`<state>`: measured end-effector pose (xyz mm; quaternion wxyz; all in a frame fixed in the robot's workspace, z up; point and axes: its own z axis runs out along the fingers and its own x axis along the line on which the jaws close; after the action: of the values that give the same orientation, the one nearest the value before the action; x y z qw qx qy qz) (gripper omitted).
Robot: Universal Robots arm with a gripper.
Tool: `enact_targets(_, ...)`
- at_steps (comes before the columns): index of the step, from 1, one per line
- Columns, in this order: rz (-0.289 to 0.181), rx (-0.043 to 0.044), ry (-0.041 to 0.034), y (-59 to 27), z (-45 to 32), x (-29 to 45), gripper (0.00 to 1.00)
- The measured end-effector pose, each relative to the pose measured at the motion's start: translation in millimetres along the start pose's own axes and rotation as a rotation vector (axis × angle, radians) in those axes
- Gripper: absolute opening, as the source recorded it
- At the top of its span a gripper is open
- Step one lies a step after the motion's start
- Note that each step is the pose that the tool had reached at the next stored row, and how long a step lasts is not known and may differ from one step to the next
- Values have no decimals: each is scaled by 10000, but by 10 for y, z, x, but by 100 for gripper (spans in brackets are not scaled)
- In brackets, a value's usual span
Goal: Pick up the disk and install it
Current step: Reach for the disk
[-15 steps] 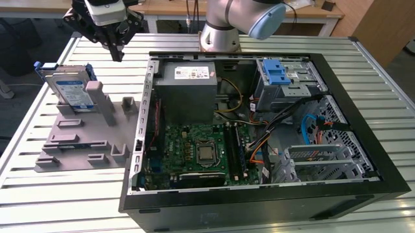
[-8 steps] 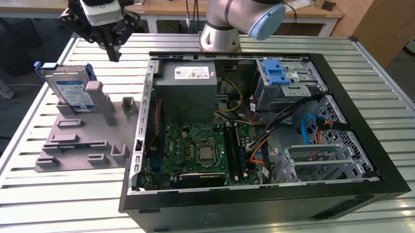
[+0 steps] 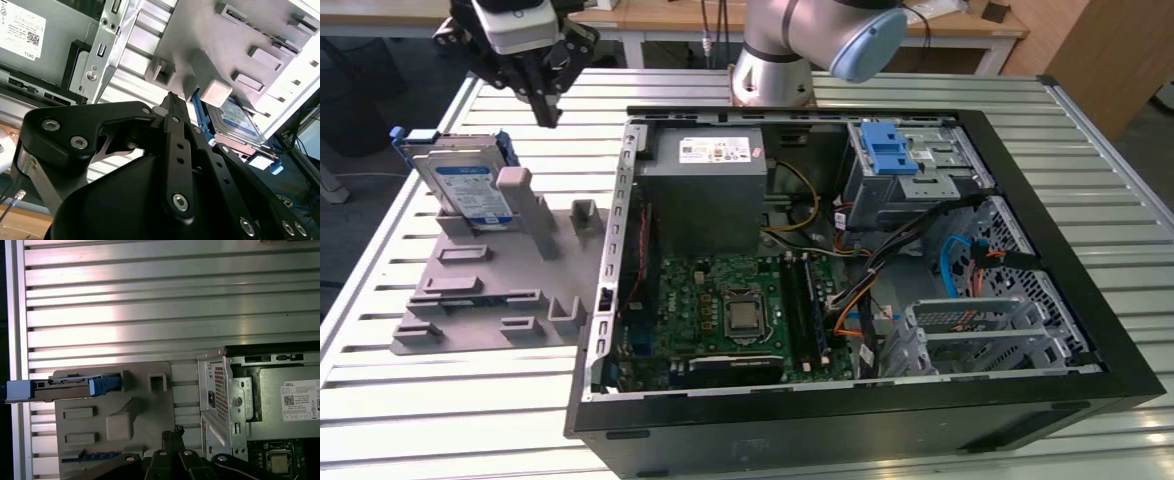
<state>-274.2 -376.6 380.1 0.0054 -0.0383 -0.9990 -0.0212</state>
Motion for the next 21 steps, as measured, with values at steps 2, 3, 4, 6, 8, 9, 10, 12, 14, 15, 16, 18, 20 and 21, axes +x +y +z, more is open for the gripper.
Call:
enact_targets(2,0,0,1,1,3,22,11)
enact_targets(3,0,0,2,1,4,32,11)
enact_targets(4,-1,1,3,1,5,41,11)
enact_targets(6,-1,1,5,0,8,61,11)
enact_targets(8,0,0,6,0,10,81,11)
enact_targets(9,0,1,8,0,11,91,11)
enact_targets(10,0,1,8,0,13,100,11)
enact_targets(12,0,1,10,0,15,120,11)
enact_targets(14,1,1,11,0,18,140,11)
enact_targets(15,0,1,12,0,20,150,11)
enact_targets(16,1,1,13,0,21,160,11)
enact_targets(18,0,1,14,-1,24,180,11)
enact_targets(20,0,1,16,-1,26,200,11)
enact_targets(21,0,2,17,-1,27,210,11)
